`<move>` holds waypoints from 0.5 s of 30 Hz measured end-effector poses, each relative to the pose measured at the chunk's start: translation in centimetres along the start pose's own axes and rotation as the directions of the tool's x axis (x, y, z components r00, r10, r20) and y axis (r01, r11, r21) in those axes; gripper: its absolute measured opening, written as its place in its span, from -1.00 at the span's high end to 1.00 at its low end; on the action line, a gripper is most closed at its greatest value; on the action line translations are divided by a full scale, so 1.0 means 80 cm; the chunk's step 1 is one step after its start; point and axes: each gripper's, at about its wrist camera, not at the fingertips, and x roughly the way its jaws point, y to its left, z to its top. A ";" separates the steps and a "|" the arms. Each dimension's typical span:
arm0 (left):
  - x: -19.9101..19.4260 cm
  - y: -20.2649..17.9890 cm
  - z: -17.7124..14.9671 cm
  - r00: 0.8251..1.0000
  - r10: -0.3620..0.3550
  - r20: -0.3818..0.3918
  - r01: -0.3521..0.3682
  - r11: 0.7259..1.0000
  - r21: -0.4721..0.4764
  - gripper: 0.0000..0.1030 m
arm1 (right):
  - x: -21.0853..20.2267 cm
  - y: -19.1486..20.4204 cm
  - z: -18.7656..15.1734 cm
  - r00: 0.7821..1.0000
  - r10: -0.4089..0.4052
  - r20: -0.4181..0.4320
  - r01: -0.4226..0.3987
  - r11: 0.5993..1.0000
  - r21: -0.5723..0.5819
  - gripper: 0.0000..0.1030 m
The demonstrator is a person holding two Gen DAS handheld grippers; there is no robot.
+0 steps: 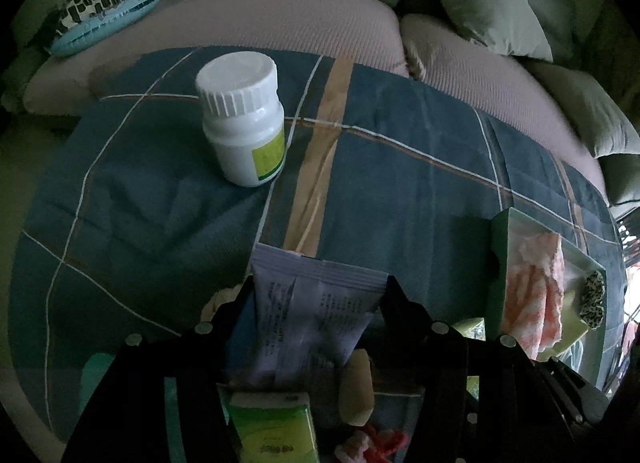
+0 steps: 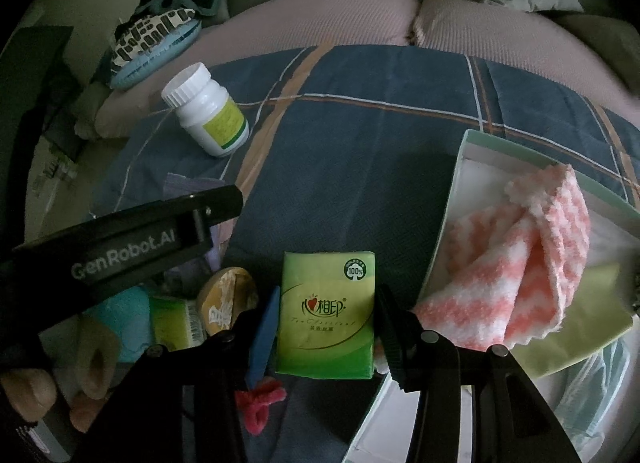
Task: Organize soft objects
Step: 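Close the left gripper on the purple packet while the right gripper grasps the green tissue pack, then lift the purple packet and green tissue pack and carry both over the tray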
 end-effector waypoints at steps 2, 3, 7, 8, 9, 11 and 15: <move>-0.003 -0.001 0.001 1.000 -0.001 0.011 0.001 1.000 -0.001 -0.19 | -0.004 -0.001 0.000 1.000 0.000 0.007 0.000 1.000 0.002 0.03; -0.006 -0.001 0.001 1.000 -0.002 0.019 0.002 1.000 -0.002 -0.19 | -0.005 -0.001 0.000 1.000 0.000 0.011 0.000 1.000 0.003 0.03; -0.019 -0.001 0.001 0.999 -0.006 0.051 0.006 1.000 -0.009 -0.19 | -0.012 0.002 0.003 1.000 0.000 0.027 -0.001 1.000 0.007 0.03; -0.021 -0.001 0.002 0.998 -0.007 0.059 0.008 1.000 -0.011 -0.19 | -0.013 0.002 0.003 1.000 0.000 0.029 0.000 1.000 0.008 0.03; -0.023 -0.001 0.002 0.998 -0.007 0.066 0.008 1.000 -0.013 -0.19 | -0.015 0.003 0.003 1.000 -0.001 0.032 0.000 1.000 0.008 0.03; -0.031 0.000 0.003 0.996 -0.008 0.085 0.010 1.000 -0.017 -0.19 | -0.019 0.005 0.005 0.999 -0.001 0.040 0.000 1.000 0.009 0.03; -0.047 0.003 0.002 0.992 -0.009 0.124 0.012 1.000 -0.025 -0.19 | -0.029 0.006 0.008 0.998 -0.002 0.061 0.001 1.000 0.010 0.03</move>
